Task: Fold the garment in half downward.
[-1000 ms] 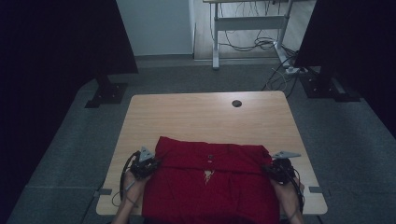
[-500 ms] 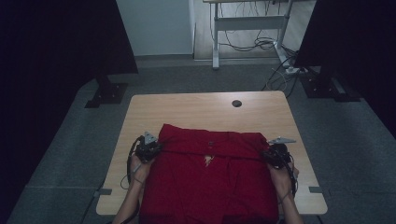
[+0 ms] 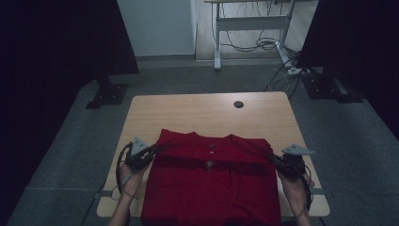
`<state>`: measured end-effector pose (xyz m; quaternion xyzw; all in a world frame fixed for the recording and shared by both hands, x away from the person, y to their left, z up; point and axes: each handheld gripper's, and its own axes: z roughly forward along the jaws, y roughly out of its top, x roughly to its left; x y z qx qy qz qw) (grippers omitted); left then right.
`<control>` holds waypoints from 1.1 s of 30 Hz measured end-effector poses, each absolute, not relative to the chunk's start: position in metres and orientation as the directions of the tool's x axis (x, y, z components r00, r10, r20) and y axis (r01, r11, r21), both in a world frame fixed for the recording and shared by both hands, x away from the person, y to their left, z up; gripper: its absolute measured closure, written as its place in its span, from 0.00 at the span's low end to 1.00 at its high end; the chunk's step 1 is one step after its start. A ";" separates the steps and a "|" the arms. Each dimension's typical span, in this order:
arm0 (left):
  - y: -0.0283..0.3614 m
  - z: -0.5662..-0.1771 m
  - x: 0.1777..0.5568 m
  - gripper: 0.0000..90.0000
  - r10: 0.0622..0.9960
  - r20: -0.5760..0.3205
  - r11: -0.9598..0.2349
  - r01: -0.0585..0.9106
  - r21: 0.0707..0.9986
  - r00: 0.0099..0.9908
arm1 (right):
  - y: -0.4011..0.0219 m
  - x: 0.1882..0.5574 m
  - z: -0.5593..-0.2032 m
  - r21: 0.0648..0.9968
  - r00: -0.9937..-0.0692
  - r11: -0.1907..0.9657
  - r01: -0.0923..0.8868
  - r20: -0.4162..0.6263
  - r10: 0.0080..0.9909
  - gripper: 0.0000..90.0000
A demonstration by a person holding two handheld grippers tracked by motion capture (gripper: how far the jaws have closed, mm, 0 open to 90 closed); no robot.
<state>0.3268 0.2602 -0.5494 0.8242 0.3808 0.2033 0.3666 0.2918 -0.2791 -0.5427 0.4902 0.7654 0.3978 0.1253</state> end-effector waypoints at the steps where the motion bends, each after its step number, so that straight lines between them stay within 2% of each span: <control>1: 0.260 -0.549 0.327 0.88 0.777 0.056 -0.441 0.479 0.759 0.627 | -0.279 0.292 -0.543 0.732 -0.488 0.203 0.651 0.198 0.850 0.95; 2: 0.260 -0.549 0.327 0.88 0.777 0.056 -0.441 0.479 0.759 0.627 | -0.281 0.296 -0.557 0.709 -0.476 0.172 0.684 0.254 0.842 0.95; 5: 0.256 -0.550 0.333 0.87 0.778 0.077 -0.452 0.470 0.758 0.624 | -0.281 0.296 -0.557 0.709 -0.476 0.172 0.684 0.254 0.842 0.95; 6: 0.256 -0.550 0.333 0.87 0.778 0.077 -0.452 0.470 0.758 0.624 | -0.277 0.303 -0.555 0.709 -0.482 0.215 0.672 0.198 0.854 0.95; 8: 0.255 -0.552 0.349 0.86 0.794 0.058 -0.420 0.477 0.772 0.605 | -0.273 0.315 -0.554 0.714 -0.473 0.226 0.663 0.166 0.865 0.95; 13: 0.253 -0.552 0.369 0.86 0.813 0.047 -0.394 0.489 0.778 0.581 | -0.272 0.325 -0.554 0.715 -0.468 0.229 0.661 0.154 0.870 0.95; 14: 0.251 -0.552 0.381 0.86 0.826 0.045 -0.379 0.496 0.782 0.561 | -0.268 0.341 -0.552 0.713 -0.453 0.235 0.661 0.130 0.882 0.95; 16: 0.251 -0.552 0.381 0.86 0.826 0.045 -0.379 0.496 0.782 0.561 | -0.266 0.354 -0.551 0.710 -0.438 0.231 0.666 0.121 0.891 0.95; 17: 0.248 -0.552 0.399 0.86 0.842 0.026 -0.349 0.508 0.787 0.538 | -0.266 0.354 -0.551 0.710 -0.438 0.231 0.666 0.121 0.891 0.95; 18: 0.248 -0.552 0.399 0.87 0.842 0.026 -0.349 0.508 0.787 0.538 | -0.266 0.354 -0.551 0.710 -0.438 0.231 0.666 0.121 0.891 0.95; 19: 0.248 -0.552 0.399 0.87 0.842 0.026 -0.349 0.508 0.787 0.538 | -0.264 0.372 -0.550 0.707 -0.411 0.211 0.675 0.123 0.903 0.95; 20: 0.247 -0.552 0.411 0.87 0.852 0.015 -0.333 0.519 0.788 0.523 | -0.264 0.372 -0.550 0.707 -0.411 0.211 0.675 0.123 0.903 0.95; 22: 0.247 -0.552 0.411 0.88 0.852 0.015 -0.333 0.519 0.788 0.523 | -0.265 0.385 -0.549 0.709 -0.392 0.191 0.679 0.131 0.910 0.95; 23: 0.246 -0.543 0.412 0.88 0.852 0.084 -0.371 0.482 0.794 0.517 | -0.265 0.385 -0.549 0.709 -0.392 0.191 0.679 0.131 0.910 0.95; 24: 0.247 -0.539 0.410 0.91 0.849 0.086 -0.366 0.465 0.806 0.521 | -0.263 0.386 -0.543 0.724 -0.394 0.216 0.655 0.084 0.915 0.96; 26: 0.248 -0.533 0.406 0.91 0.847 0.085 -0.360 0.448 0.818 0.524 | -0.264 0.383 -0.539 0.737 -0.396 0.214 0.641 0.078 0.915 0.96; 29: 0.250 -0.506 0.386 0.91 0.828 0.128 -0.378 0.373 0.847 0.547 | -0.267 0.370 -0.523 0.777 -0.408 0.209 0.594 0.067 0.911 0.96; 30: 0.251 -0.499 0.379 0.91 0.823 0.132 -0.378 0.360 0.853 0.552 | -0.267 0.355 -0.510 0.797 -0.417 0.225 0.561 0.038 0.908 0.96; 33: 0.254 -0.491 0.365 0.90 0.811 0.127 -0.378 0.345 0.859 0.571 | -0.268 0.347 -0.504 0.806 -0.422 0.231 0.546 0.026 0.906 0.96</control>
